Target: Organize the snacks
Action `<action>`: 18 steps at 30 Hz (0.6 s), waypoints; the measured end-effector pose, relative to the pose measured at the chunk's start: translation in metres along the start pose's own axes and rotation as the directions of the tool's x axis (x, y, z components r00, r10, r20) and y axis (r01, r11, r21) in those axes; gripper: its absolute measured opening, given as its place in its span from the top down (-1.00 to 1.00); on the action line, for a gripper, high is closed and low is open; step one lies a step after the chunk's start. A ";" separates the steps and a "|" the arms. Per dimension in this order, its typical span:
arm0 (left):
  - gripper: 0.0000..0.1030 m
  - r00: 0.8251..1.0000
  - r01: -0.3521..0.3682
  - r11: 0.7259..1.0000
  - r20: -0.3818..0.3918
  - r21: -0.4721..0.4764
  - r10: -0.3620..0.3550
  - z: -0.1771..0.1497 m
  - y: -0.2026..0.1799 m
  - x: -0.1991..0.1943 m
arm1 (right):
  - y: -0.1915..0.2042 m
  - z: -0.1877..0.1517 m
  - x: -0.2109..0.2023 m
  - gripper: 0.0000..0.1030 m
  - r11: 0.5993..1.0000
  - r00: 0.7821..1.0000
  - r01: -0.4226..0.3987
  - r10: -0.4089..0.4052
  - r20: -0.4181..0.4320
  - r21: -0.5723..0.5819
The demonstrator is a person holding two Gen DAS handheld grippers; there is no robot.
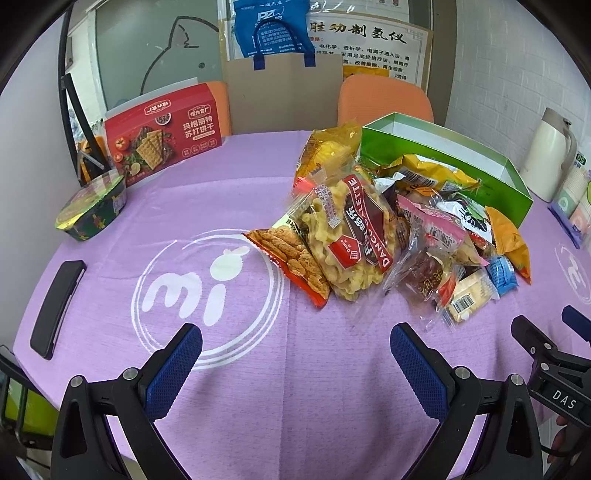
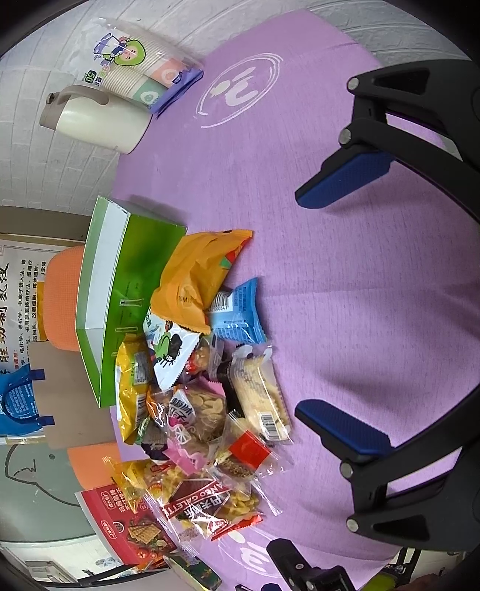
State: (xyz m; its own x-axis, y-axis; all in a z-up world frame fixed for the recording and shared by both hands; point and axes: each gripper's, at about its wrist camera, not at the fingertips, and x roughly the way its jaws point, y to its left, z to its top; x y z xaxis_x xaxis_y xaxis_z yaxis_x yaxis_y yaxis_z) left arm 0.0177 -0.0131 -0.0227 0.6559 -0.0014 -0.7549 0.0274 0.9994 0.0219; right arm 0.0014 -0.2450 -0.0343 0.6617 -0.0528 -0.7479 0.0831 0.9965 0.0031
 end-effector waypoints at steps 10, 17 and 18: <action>-1.00 1.000 0.000 1.000 0.001 0.000 0.000 0.000 0.000 0.000 | 0.003 0.000 -0.002 -1.00 1.000 1.000 -0.005 0.005 0.002 -0.004; -1.00 1.000 0.004 1.000 0.003 0.001 -0.004 0.001 0.000 -0.001 | 0.006 0.002 0.000 -1.00 1.000 1.000 -0.008 0.008 -0.005 -0.006; -1.00 1.000 0.004 1.000 0.002 0.001 -0.004 0.001 0.000 -0.001 | 0.005 0.002 0.001 -1.00 1.000 1.000 -0.008 0.008 -0.006 -0.006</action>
State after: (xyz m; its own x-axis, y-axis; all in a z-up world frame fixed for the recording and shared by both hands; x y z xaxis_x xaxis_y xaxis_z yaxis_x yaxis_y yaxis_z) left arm 0.0176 -0.0132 -0.0214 0.6574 -0.0053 -0.7536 0.0306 0.9993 0.0197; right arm 0.0042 -0.2399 -0.0337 0.6581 -0.0440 -0.7517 0.0732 0.9973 0.0057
